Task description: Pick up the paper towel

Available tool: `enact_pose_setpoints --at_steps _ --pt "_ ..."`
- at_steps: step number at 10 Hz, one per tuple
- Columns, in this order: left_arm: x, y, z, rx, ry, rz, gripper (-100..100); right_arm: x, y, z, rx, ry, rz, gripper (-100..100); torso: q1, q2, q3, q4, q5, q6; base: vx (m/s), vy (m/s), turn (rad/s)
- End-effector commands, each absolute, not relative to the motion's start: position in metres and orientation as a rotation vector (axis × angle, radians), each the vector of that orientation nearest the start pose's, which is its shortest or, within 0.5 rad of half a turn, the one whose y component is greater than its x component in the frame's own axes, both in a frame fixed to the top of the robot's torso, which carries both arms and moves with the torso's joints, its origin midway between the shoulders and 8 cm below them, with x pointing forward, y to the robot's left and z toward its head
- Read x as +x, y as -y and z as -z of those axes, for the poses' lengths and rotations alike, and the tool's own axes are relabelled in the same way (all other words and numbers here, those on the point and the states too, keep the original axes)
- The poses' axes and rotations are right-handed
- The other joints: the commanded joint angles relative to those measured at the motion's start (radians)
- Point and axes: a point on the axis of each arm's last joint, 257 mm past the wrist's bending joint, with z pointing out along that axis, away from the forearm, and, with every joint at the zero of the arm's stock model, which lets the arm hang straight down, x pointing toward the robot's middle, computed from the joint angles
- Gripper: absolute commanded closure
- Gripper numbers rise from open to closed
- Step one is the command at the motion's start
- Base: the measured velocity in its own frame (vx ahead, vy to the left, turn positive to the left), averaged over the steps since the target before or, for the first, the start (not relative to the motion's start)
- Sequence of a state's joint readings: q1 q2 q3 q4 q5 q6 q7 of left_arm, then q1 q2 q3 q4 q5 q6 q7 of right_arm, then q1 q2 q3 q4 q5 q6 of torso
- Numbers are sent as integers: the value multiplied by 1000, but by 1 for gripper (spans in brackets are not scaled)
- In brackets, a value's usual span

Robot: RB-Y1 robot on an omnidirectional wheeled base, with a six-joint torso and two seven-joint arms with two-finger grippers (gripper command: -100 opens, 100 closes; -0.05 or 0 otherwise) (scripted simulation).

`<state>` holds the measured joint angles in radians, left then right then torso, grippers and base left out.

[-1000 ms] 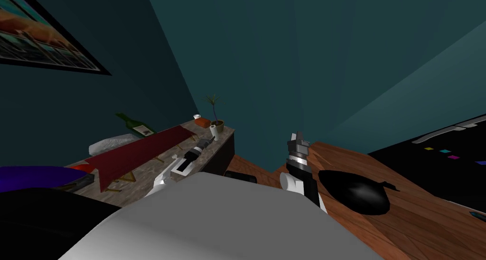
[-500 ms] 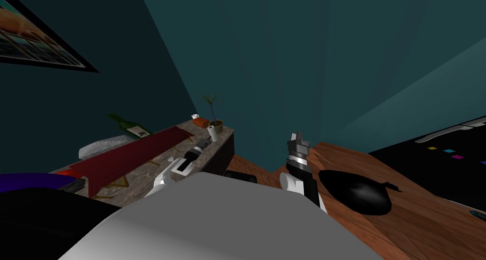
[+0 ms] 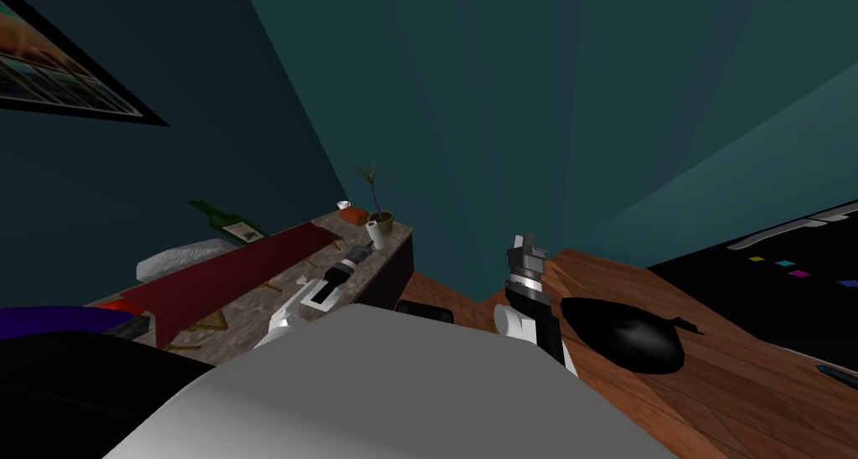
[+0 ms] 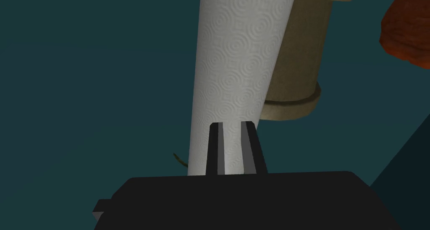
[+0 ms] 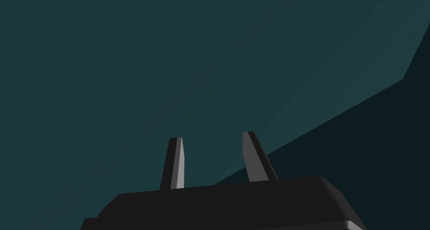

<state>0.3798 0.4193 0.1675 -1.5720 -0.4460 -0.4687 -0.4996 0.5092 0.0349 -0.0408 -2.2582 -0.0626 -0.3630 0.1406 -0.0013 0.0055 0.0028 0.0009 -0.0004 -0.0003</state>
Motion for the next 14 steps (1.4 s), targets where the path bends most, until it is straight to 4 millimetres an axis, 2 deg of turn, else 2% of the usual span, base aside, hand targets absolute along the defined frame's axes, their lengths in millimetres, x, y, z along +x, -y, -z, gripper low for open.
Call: enact_pose_setpoints --at_steps 1,4,6,8,11,12,13,14 --pt "404 -401 258 -84 -1576 200 -100 363 310 16 794 -699 -1132 0 0 0 0 0 0 0 -178 -8 -41" --pt "392 -418 278 -101 -1613 151 -100 363 310 16 794 -699 -1132 0 1 8 5 2 0 0 -188 13 -25" --pt "391 -416 283 -86 -1609 139 -100 363 310 16 794 -700 -1131 0 4 2 2 1 1 0 -27 40 14" --pt "394 -410 286 -71 -1599 139 -100 363 310 16 794 -700 -1131 0 1 -9 -4 -1 0 0 112 7 22" --pt "404 -395 288 -61 -1579 164 -100 363 310 16 794 -700 -1131 0 -1 -20 -11 -4 0 0 204 -27 -5" --pt "401 -399 288 -63 -1584 158 -100 363 310 16 794 -700 -1131 0 -2 -18 -10 -4 0 0 78 -18 -5" --pt "401 -398 288 -61 -1582 159 0 363 310 16 794 -700 -1131 0 -1 -13 -7 -3 0 0 16 -4 2" --pt "415 -393 288 -51 -1571 178 -100 363 310 16 794 -700 -1131 0 0 -9 -5 -2 0 0 -47 -10 31"
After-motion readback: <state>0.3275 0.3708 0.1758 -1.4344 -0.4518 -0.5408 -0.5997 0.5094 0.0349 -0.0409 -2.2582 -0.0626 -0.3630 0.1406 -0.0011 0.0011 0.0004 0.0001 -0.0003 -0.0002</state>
